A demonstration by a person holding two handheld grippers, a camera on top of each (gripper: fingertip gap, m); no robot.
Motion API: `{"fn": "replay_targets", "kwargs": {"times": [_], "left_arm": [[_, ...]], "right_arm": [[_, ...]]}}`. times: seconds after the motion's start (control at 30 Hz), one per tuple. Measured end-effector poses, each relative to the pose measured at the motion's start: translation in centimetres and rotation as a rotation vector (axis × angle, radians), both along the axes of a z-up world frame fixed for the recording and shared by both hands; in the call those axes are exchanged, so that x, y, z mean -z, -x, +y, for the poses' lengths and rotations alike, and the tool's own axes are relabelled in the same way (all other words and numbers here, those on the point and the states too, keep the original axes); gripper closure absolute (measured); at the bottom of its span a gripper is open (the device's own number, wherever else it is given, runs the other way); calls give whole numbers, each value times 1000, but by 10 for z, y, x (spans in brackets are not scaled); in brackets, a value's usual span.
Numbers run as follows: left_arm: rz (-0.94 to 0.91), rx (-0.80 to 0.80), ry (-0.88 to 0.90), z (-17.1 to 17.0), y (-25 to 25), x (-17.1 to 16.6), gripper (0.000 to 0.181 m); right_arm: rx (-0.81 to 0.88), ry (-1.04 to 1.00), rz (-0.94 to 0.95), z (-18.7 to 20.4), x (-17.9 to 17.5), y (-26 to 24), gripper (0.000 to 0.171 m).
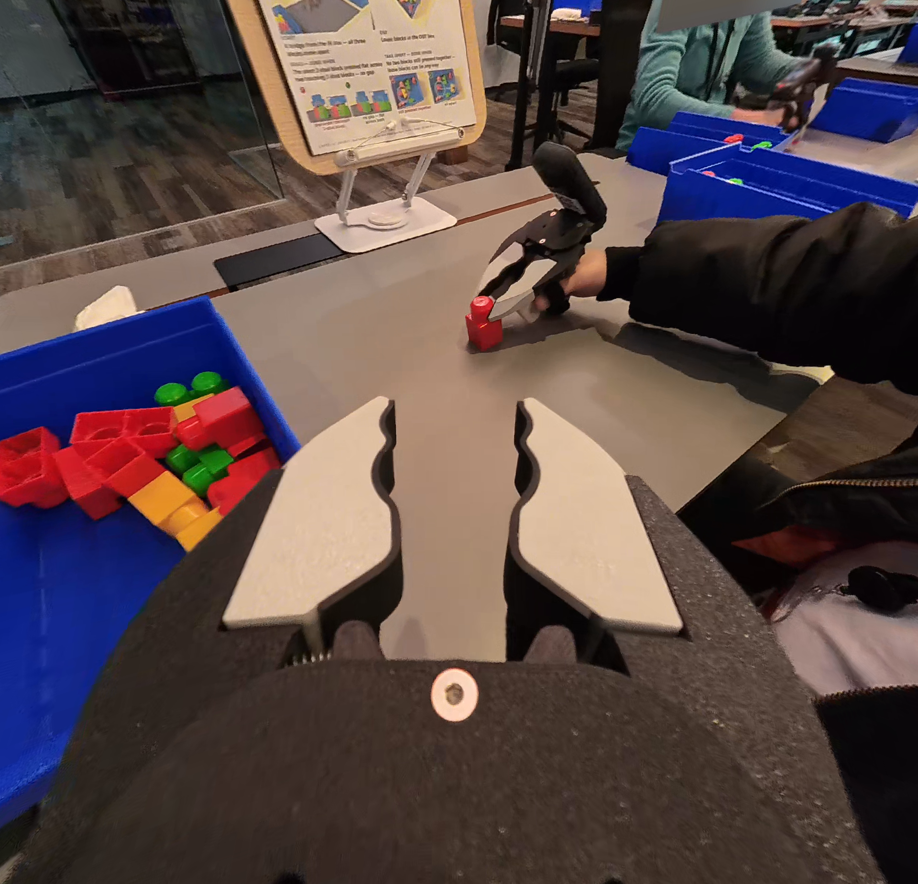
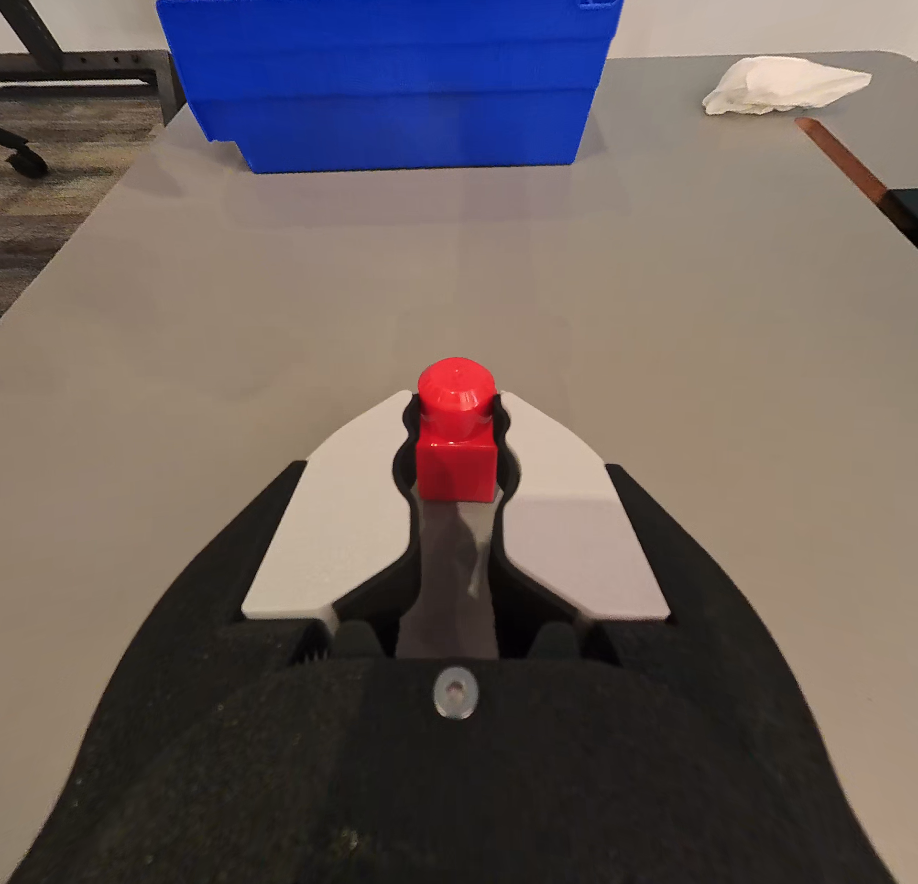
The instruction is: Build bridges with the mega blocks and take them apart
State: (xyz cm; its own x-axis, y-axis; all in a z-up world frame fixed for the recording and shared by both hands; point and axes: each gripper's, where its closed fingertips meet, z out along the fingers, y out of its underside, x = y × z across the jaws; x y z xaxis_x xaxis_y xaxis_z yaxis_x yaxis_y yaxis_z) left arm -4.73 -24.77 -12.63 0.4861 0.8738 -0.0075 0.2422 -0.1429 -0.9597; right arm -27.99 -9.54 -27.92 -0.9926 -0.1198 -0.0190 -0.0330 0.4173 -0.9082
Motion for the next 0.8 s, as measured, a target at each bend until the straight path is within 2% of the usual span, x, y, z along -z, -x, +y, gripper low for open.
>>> {"fn": "replay_targets", "kwargs": {"times": [0.1, 0.27, 0.4, 0.5, 0.57, 0.63, 0.73, 0.8], "left_arm": [[-5, -64, 21, -23, -2, 1, 126], [-31, -209, 96, -83, 3, 7, 130], [-200, -317, 220, -137, 15, 34, 131], [-371, -304, 193, -155, 28, 62, 135], [-503, -307, 242, -170, 30, 87, 135], [-640, -344, 168, -181, 31, 106, 135], [-731, -387, -80, -180, 42, 107, 143], [-816, -415, -163, -179, 46, 108, 139]], "right_arm": [[-2, -20, 1, 4, 2, -1, 136], [30, 29, 7, 13, -11, -1, 131], [88, 144, 24, 29, -34, -1, 132], [127, 177, 54, 45, -37, -1, 134], [141, 196, 50, 54, -33, -3, 134], [158, 214, 48, 61, -31, -5, 135], [155, 245, 49, 66, -35, -10, 135], [146, 267, 52, 67, -40, -14, 136]]}}
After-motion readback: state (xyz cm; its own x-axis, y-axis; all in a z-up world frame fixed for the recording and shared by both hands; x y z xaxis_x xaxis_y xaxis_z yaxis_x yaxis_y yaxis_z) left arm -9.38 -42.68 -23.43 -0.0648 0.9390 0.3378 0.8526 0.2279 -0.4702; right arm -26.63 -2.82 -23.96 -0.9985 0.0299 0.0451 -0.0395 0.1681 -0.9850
